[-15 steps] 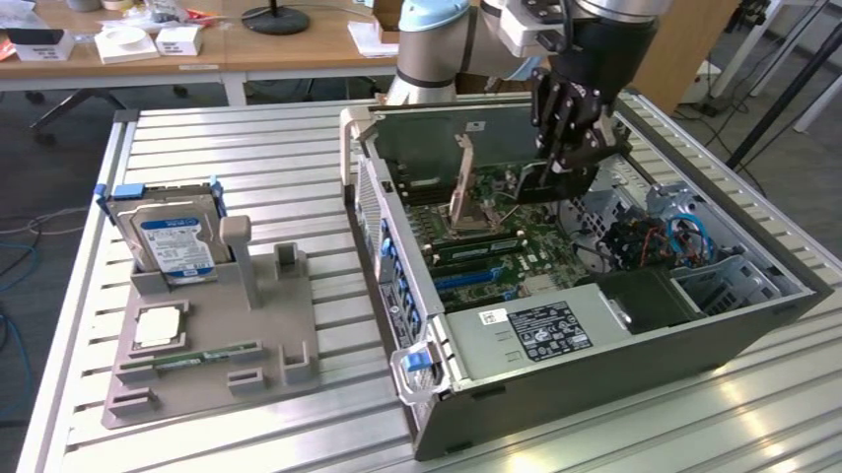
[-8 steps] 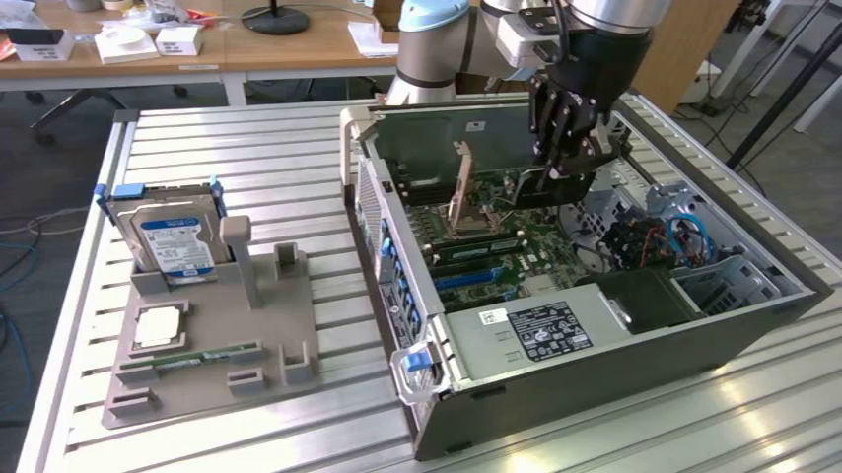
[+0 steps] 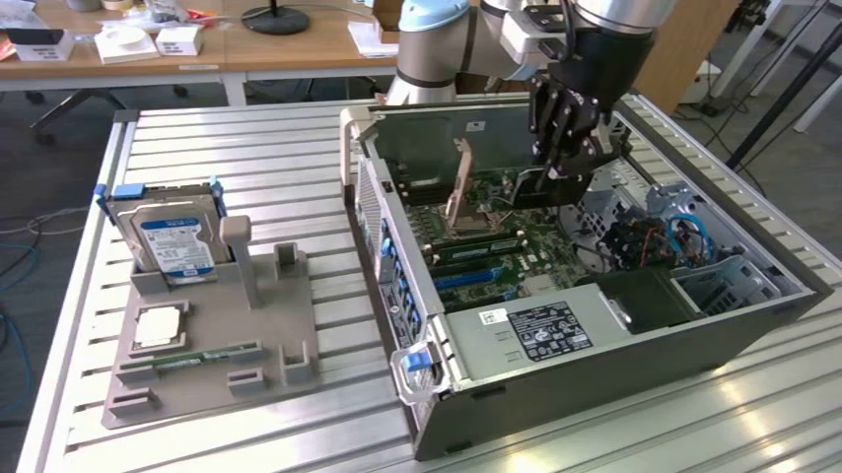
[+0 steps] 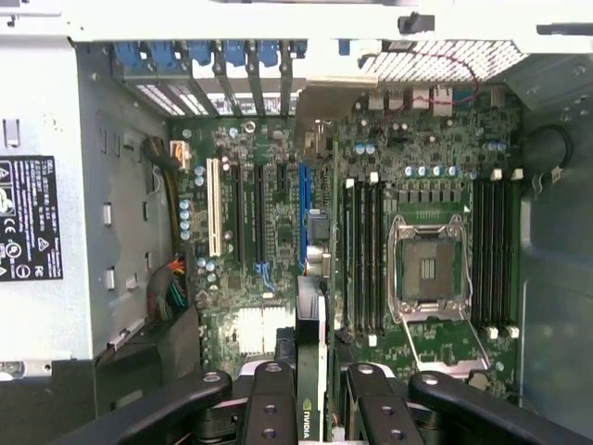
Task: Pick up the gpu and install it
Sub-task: 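Insert the gpu into the slot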
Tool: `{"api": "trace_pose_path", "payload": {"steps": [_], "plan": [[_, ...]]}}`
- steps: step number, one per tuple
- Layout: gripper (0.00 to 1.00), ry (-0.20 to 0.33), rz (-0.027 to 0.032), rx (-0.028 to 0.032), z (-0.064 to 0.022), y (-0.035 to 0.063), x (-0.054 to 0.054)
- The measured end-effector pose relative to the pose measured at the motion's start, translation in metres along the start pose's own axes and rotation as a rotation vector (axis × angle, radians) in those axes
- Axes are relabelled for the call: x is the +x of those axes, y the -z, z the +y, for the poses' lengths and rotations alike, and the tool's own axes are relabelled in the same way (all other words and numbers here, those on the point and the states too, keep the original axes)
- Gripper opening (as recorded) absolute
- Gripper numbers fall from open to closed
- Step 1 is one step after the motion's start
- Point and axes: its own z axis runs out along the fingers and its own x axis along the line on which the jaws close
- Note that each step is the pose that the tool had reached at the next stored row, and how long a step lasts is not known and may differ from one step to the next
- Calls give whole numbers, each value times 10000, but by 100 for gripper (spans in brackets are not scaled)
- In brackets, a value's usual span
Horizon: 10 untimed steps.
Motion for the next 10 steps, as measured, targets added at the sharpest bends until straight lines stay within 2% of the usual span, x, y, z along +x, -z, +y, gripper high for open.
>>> {"api": "trace_pose_path", "payload": {"steps": [4,10], "plan": [[26,-1,-5,-6,0,-11,0],[26,-1,-39,-7,-1,-114,4]]}}
